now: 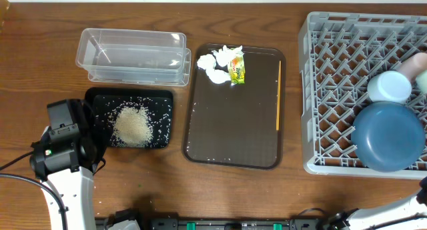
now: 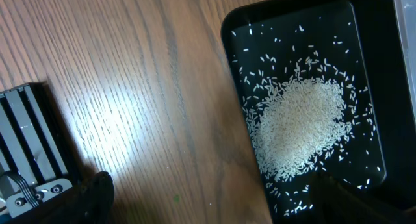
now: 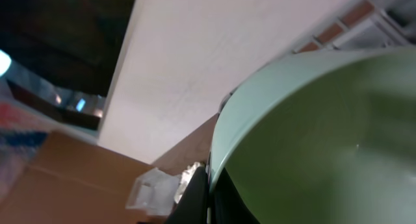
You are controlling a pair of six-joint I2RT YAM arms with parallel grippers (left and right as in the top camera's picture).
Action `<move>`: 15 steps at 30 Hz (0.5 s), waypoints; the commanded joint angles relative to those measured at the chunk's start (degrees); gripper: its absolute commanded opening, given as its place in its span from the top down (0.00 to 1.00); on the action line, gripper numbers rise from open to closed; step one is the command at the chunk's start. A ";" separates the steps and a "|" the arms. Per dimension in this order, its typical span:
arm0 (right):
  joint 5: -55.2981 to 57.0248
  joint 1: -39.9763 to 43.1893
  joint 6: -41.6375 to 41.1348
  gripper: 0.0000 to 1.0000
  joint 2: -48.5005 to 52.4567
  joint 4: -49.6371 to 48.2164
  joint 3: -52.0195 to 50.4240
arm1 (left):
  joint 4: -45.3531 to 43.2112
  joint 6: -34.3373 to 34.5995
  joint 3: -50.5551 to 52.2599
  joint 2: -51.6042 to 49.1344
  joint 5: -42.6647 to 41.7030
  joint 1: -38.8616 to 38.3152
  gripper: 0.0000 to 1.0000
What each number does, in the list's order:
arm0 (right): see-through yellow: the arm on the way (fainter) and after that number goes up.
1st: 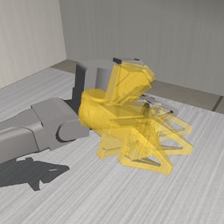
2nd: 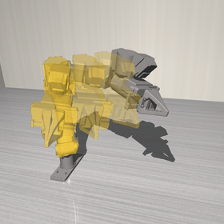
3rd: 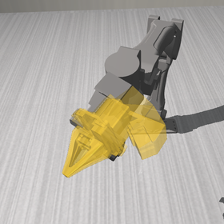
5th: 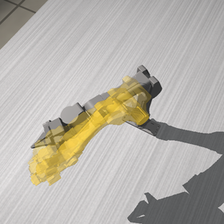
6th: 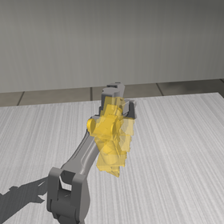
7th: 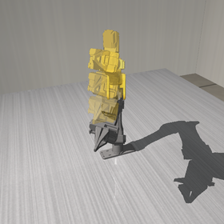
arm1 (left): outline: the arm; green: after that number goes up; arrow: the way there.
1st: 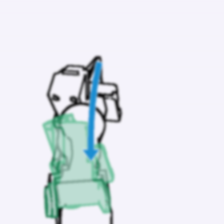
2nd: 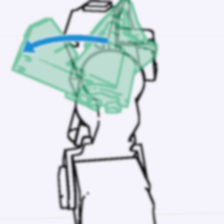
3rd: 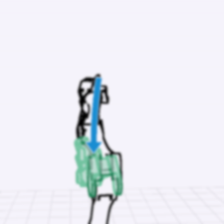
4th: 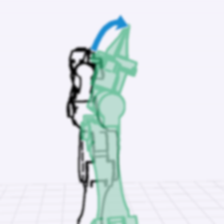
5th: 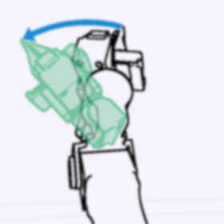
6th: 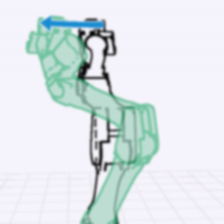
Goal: Sort waste into correct bins and load items into the dishwasher rack
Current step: 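Carry the light-green cup with the right gripper into the rack beside the pink cup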
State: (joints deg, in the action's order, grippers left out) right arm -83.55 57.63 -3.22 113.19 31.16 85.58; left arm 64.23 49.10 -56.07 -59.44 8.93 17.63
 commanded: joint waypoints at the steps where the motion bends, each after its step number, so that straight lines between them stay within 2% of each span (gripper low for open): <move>1: -0.59 -0.20 -2.97 0.99 3.26 -0.09 -0.52 | 0.22 -0.37 -1.05 -0.04 -0.15 0.35 0.03; 12: -0.24 -0.04 -2.97 0.99 7.89 -0.74 -0.55 | 0.22 -0.37 -1.05 -0.04 -0.15 0.35 0.03; 15: -0.26 0.39 -6.84 0.99 7.87 -1.49 -0.50 | 0.22 -0.37 -1.05 -0.04 -0.15 0.35 0.03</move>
State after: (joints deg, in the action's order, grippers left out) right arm -84.86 57.76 -6.42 119.26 29.93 85.36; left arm 64.20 49.10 -56.07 -59.44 8.91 17.63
